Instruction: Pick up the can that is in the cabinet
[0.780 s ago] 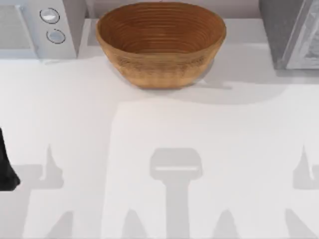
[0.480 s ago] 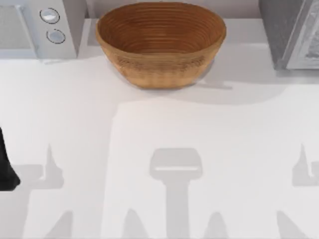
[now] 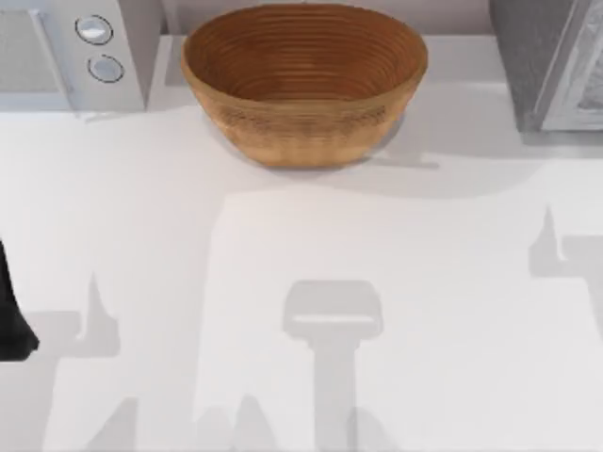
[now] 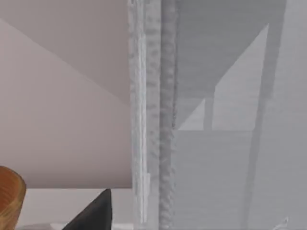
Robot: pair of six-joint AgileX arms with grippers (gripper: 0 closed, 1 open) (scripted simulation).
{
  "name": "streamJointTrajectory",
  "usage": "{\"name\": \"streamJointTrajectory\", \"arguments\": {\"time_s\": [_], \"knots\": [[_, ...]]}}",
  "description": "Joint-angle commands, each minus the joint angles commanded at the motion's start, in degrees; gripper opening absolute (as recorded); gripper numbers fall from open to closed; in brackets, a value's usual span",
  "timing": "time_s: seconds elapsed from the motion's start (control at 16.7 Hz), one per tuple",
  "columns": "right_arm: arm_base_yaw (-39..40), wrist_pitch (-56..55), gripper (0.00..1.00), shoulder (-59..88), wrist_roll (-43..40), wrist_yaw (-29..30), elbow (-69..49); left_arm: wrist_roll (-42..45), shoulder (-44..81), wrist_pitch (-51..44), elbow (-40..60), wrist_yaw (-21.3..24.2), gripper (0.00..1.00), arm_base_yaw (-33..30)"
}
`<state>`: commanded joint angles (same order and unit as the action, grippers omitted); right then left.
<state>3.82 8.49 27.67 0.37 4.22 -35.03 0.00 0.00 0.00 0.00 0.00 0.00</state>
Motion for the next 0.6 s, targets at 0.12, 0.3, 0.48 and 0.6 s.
{"name": "streamJointTrajectory", "arguments": {"time_s": [0.12, 0.3, 0.48, 0.6], "knots": [[1.0, 2.7, 1.00, 8.2, 0.1, 1.3, -10.5, 0.0, 0.0, 0.0, 0.0, 0.0, 1.00, 0.0], [2.6, 6.6, 1.00, 20.4, 0.2, 3.2, -26.6, 0.0, 0.0, 0.0, 0.0, 0.0, 1.00, 0.0], [4.2, 10.2, 1.00, 31.5, 0.3, 4.8, -41.5, 0.0, 0.0, 0.0, 0.0, 0.0, 1.00, 0.0], [5.1, 12.1, 1.00, 37.8, 0.4, 5.6, -50.2, 0.0, 0.0, 0.0, 0.0, 0.0, 1.00, 0.0]]}}
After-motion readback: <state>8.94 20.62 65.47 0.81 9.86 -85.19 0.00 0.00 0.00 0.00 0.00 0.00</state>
